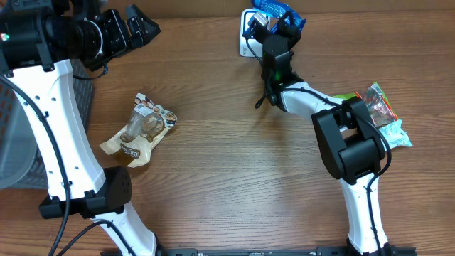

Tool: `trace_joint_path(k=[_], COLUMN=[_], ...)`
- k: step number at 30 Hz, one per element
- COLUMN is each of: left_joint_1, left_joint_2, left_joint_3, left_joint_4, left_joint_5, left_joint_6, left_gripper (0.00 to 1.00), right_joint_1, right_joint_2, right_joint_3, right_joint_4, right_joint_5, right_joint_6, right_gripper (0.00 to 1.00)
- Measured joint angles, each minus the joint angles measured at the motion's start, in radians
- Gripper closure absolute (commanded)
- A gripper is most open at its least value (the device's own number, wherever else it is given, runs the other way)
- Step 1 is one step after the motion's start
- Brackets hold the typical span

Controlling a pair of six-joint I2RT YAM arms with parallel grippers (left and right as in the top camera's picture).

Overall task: Scan the item barcode
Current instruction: 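Hold the blue Oreo pack against the scanner face with the right gripper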

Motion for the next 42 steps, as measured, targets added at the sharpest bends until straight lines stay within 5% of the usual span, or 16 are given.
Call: trace_joint_path(k=[28, 42], left_joint_1=[0.000, 0.000], left_joint_2=[0.000, 0.000], left_joint_3=[0.000, 0.000], left_joint_4=[0.000, 0.000], left_joint_5=[0.000, 0.000], left_joint_6=[0.000, 0.000], left_gripper=[0.00, 0.00], right_joint_1=[-0.008, -0.008], right_joint_2=[0.000, 0.000], right_joint_3=[0.000, 0.000], right_joint_4=[0.217, 0.217], right_joint_5=[-0.142, -0.169], right_joint_6=[-0.698, -0.739], right_gripper=[0.96, 0.96])
